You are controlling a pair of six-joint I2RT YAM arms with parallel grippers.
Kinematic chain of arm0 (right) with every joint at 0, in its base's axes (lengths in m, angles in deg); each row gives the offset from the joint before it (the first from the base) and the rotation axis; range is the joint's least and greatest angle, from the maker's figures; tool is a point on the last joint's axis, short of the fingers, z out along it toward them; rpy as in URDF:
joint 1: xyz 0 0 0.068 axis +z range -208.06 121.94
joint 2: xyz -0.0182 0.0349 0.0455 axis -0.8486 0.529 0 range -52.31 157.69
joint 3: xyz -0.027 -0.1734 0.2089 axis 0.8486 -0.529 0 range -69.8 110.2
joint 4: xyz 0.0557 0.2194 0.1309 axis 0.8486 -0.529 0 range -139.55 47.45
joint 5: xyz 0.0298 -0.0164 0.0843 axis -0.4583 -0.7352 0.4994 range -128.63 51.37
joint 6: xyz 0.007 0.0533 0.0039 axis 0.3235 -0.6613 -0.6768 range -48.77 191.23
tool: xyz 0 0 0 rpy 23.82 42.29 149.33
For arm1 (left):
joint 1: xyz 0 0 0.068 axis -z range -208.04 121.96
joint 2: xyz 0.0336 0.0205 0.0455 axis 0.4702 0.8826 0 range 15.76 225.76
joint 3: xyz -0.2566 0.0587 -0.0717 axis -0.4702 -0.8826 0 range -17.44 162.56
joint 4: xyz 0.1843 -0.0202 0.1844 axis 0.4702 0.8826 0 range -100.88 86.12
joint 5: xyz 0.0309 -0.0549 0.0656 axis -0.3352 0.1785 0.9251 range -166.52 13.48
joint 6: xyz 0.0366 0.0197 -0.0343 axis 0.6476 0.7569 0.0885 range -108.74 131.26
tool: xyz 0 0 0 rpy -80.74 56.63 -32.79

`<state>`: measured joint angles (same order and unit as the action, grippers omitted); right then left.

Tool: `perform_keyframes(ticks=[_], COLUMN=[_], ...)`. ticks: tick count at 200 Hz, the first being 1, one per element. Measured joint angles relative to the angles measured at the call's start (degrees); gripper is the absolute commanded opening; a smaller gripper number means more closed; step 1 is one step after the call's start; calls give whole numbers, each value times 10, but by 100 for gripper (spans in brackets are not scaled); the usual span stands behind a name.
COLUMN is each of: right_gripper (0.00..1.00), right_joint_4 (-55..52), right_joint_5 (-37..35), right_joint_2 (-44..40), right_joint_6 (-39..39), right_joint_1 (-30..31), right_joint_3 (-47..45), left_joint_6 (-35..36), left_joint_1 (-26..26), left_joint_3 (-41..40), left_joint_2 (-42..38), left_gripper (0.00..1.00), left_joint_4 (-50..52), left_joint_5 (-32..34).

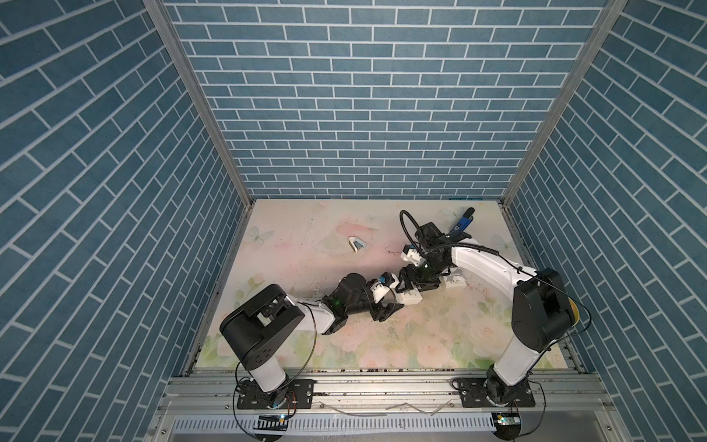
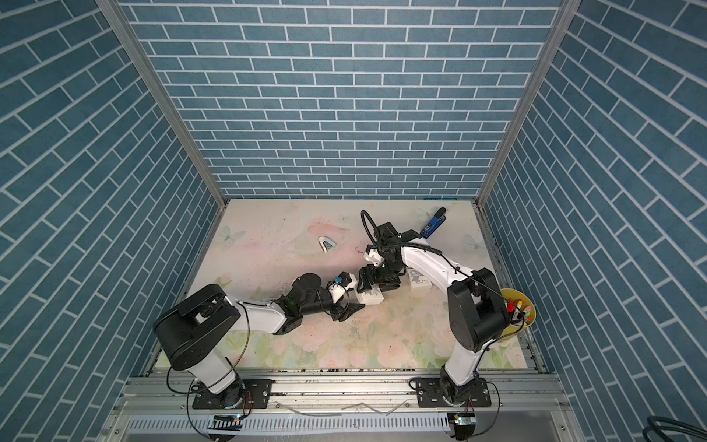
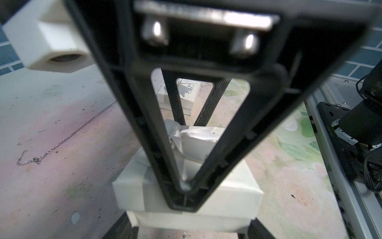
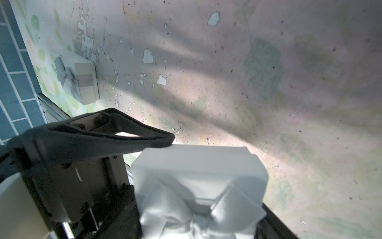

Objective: Take the necklace out of the lift-off lid jewelry box
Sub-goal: Open the lid on the jewelry box.

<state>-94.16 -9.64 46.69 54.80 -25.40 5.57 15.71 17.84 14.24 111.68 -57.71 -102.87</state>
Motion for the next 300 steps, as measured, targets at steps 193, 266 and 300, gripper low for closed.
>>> perform_keyframes(ticks=[193, 266, 300], right_gripper=[74, 74, 73], right_joint_4=[-47, -65, -70], right_joint_5=[31, 27, 17], right_joint_2=[0, 0, 0], right_joint_6=[28, 30, 31], right_joint_1=[-21, -43, -56], right_joint_3=[38, 47, 47], left_joint_6=[-2, -2, -2], left_joint_1=[3, 2, 2], left_joint_3=[-21, -36, -43], left_joint_2=[-22, -22, -22], left_gripper=[62, 63, 63], left_joint_4=[-32, -28, -28], left_joint_5=[25, 43, 47])
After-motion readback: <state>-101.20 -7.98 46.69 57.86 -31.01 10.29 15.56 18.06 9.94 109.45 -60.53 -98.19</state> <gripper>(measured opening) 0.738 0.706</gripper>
